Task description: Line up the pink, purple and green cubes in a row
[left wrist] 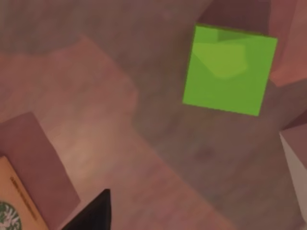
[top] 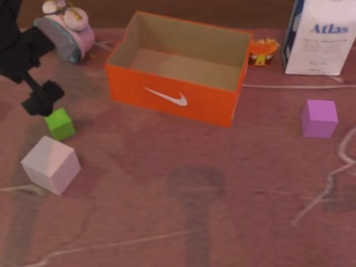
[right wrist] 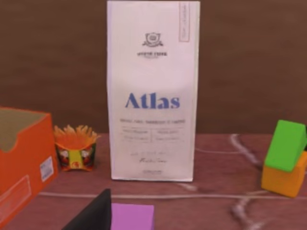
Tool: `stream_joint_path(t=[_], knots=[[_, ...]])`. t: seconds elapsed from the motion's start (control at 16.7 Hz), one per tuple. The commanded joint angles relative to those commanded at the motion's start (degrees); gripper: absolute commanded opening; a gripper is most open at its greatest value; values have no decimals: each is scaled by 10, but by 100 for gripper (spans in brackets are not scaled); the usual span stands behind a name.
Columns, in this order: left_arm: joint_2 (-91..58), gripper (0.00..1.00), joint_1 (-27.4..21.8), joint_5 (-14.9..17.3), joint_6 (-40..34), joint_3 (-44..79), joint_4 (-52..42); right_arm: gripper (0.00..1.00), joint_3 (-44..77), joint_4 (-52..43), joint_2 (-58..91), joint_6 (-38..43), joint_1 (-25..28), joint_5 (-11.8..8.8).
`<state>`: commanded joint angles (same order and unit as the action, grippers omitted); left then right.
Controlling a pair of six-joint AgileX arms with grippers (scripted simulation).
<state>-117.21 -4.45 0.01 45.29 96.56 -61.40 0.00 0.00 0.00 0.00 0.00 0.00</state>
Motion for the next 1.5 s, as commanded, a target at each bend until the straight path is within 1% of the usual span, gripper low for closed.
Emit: stream_joint_path(t=[0.18, 0.3, 0.72, 0.84, 1.2, 1.5], knots=[[-97, 100, -4, 1, 39, 90, -47, 100, 0, 0, 0, 0, 0, 0], [-134, 100, -5, 2, 54, 127, -66, 100, 0, 0, 0, 0, 0, 0], [-147, 100, -3, 2, 60, 138, -70, 100, 0, 0, 0, 0, 0, 0], [-155, 100, -5, 2, 61, 122, -49, 100, 0, 0, 0, 0, 0, 0], [-203, 100, -5, 3, 62, 44, 82, 100, 0, 0, 0, 0, 0, 0], [-209, 100, -5, 3, 62, 37, 92, 100, 0, 0, 0, 0, 0, 0]])
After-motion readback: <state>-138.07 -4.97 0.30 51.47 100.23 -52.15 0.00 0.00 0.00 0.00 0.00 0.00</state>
